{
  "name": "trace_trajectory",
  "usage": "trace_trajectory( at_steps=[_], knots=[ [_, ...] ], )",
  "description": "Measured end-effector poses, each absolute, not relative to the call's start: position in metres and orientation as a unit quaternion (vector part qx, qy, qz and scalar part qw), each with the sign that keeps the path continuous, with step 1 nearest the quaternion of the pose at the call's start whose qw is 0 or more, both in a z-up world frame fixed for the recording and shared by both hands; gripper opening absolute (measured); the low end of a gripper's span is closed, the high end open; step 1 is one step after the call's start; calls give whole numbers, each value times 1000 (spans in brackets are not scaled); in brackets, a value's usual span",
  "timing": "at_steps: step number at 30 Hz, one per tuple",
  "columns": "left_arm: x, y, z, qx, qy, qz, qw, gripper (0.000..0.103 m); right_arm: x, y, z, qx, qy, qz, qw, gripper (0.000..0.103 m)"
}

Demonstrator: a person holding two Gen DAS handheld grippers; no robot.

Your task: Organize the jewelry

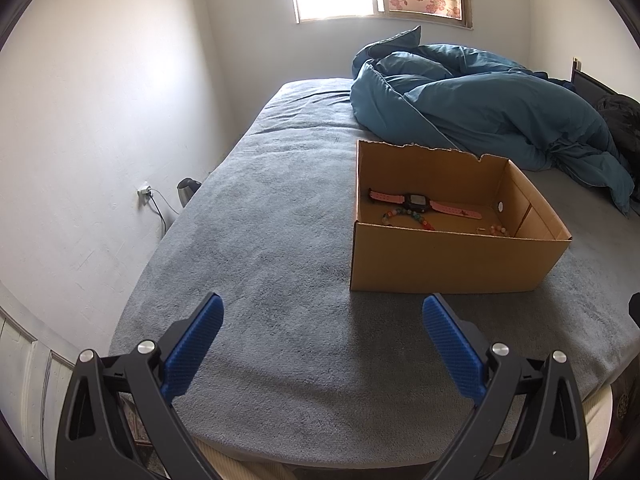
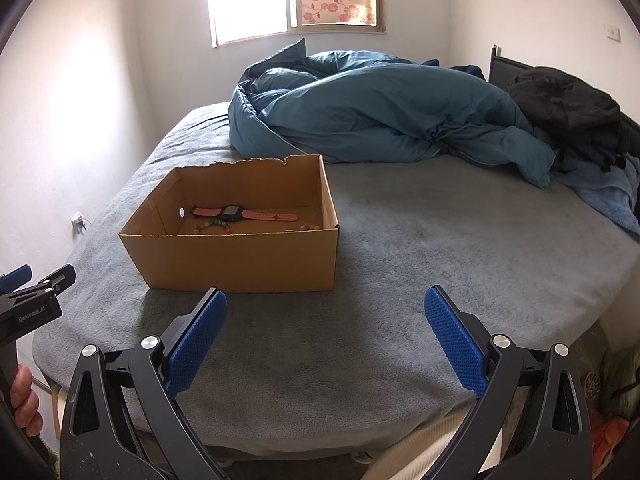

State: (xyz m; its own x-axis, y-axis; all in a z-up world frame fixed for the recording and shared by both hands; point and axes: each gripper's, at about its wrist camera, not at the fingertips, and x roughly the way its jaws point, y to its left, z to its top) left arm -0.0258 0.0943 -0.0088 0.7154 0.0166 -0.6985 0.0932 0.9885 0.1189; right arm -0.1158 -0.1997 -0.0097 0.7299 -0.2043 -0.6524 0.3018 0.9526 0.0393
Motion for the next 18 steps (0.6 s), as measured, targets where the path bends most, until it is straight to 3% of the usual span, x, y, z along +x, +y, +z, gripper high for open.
trace_trajectory(
  at_steps=[18],
  knots=[
    [-27, 93, -7, 75, 375, -21, 924, 98, -115, -198, -10, 72, 339, -136, 928, 95]
  ],
)
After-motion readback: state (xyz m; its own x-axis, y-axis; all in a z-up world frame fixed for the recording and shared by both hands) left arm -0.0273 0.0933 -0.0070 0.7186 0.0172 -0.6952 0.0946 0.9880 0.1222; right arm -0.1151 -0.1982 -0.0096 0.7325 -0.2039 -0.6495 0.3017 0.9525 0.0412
